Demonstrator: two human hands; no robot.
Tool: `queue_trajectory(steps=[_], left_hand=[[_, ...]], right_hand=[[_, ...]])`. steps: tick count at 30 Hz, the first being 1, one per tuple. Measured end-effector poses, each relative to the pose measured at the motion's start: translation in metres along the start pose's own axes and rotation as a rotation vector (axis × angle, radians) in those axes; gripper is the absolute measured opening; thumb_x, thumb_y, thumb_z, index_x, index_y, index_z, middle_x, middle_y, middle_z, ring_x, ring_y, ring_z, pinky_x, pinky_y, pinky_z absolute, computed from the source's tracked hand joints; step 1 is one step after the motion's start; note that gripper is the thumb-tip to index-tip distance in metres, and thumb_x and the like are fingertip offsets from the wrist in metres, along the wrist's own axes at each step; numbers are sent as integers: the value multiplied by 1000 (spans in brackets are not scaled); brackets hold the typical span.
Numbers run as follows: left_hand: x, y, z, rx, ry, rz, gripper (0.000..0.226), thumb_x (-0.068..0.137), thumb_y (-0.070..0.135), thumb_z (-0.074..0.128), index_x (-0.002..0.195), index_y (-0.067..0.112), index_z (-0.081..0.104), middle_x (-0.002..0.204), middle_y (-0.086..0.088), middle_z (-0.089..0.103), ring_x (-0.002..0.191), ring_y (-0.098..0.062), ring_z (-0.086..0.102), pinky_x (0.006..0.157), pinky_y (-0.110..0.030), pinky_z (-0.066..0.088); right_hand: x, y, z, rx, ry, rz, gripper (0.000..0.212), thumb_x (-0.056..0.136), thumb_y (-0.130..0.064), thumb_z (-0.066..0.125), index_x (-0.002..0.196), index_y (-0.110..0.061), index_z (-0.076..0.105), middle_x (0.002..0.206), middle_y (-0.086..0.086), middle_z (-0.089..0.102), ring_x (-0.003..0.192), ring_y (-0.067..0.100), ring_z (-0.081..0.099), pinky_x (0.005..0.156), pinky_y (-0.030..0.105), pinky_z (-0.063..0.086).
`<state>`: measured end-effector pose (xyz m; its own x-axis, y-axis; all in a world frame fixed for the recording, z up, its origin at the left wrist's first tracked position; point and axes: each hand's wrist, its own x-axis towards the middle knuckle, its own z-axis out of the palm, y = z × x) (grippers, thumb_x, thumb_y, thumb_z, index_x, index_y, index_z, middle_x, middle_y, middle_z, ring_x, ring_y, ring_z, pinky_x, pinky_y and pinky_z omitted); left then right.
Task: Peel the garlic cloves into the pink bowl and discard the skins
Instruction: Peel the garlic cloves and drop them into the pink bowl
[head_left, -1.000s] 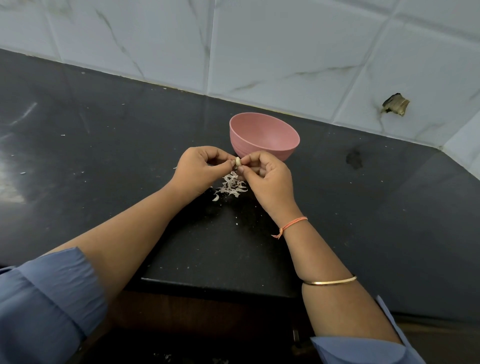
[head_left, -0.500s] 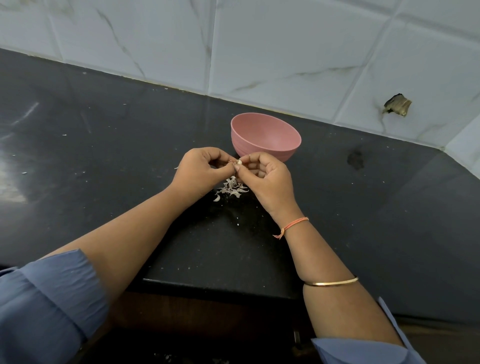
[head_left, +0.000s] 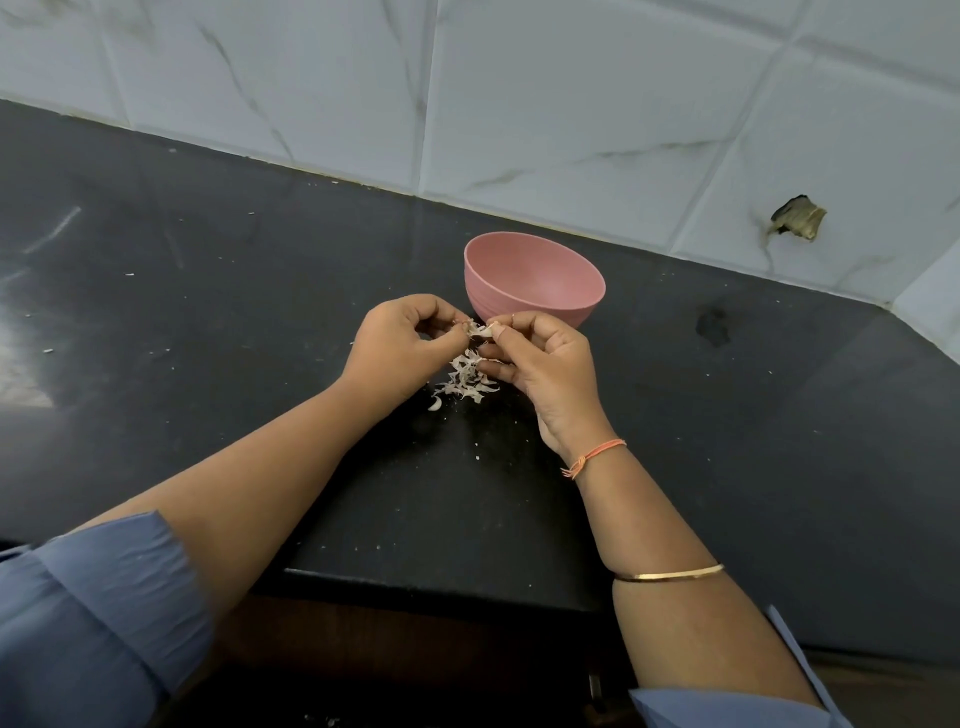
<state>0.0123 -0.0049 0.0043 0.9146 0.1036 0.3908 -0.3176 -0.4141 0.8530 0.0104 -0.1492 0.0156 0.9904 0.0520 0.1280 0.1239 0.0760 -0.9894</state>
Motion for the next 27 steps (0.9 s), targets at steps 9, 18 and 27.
queue_trajectory(steps=[9, 18, 27], left_hand=[[-3, -1, 1, -22, -77, 49, 11, 84, 18, 66, 92, 24, 72, 79, 12, 70, 74, -1, 66, 70, -18, 54], [-2, 0, 1, 71, -57, 60, 7, 84, 16, 66, 87, 19, 73, 76, 9, 69, 69, -5, 65, 65, -17, 54], [-2, 2, 1, 28, -84, -6, 10, 84, 14, 64, 80, 21, 69, 72, 2, 69, 63, -11, 63, 65, -27, 55]], right_hand=[[1, -2, -1, 80, 6, 16, 5, 86, 2, 61, 88, 1, 65, 80, 11, 68, 70, 14, 67, 70, 28, 59], [1, 0, -2, -13, 6, -2, 5, 86, -1, 62, 89, -3, 66, 81, 9, 67, 72, 12, 65, 69, 29, 59], [3, 2, 0, -15, -22, -47, 10, 85, 6, 59, 90, 2, 66, 81, 11, 66, 66, 8, 63, 64, 20, 55]])
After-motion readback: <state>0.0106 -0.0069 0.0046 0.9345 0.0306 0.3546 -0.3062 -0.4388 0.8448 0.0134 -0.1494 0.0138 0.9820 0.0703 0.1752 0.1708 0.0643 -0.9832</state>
